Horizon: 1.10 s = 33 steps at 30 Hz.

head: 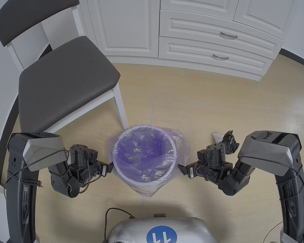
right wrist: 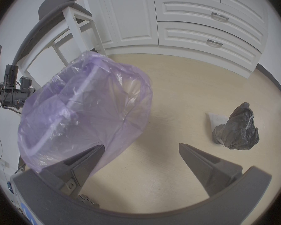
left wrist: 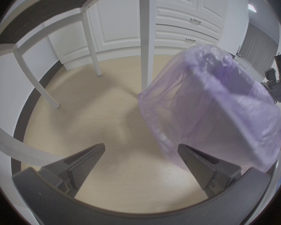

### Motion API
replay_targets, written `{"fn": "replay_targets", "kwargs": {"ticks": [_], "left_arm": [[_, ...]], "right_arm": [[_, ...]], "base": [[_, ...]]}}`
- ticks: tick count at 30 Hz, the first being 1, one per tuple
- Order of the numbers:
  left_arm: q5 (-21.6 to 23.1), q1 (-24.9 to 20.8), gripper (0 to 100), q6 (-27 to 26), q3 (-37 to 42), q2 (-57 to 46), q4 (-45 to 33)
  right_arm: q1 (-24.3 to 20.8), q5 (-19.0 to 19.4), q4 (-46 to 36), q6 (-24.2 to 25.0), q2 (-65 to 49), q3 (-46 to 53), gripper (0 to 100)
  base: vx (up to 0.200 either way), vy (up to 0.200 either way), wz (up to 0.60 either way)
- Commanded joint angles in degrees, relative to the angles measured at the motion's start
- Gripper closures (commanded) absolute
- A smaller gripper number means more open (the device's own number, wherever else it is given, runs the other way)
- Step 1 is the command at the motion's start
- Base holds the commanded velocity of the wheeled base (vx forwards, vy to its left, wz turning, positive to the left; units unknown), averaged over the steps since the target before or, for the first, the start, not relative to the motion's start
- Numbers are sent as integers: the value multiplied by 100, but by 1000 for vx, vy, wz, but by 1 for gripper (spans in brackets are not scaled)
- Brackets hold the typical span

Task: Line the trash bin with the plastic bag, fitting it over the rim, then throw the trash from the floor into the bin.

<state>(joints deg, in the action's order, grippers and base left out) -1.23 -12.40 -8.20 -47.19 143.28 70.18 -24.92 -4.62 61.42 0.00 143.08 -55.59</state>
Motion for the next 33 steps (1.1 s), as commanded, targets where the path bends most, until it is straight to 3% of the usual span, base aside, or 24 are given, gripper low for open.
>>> {"fn": "replay_targets", "kwargs": {"ticks": [1,5,11,17,24,28,33], "left_arm": [[-9,80,0,29,-326,596,-92],[-61,97,0,38,-361,605,-119],[-510,176,0,-23,-546,623,-154],[-518,194,0,-50,-528,614,-163],[-422,238,0,-94,-177,166,-154],[-53,247,0,-94,298,-476,-163],[35,238,0,-94,553,-959,-145]], "right_arm": [[75,-4,-200,0,431,-277,0],[127,-30,-358,9,581,-462,0],[242,-136,-473,0,633,-673,0],[207,-285,-420,0,572,-620,0],[-39,-109,-411,0,-536,312,0],[-163,-74,-420,-114,-1520,997,0],[-347,5,-394,-185,-2214,1314,0]], "base": [[0,0,0],[0,0,0],[0,0,0],[0,0,0],[0,0,0],[0,0,0],[0,0,0]]}}
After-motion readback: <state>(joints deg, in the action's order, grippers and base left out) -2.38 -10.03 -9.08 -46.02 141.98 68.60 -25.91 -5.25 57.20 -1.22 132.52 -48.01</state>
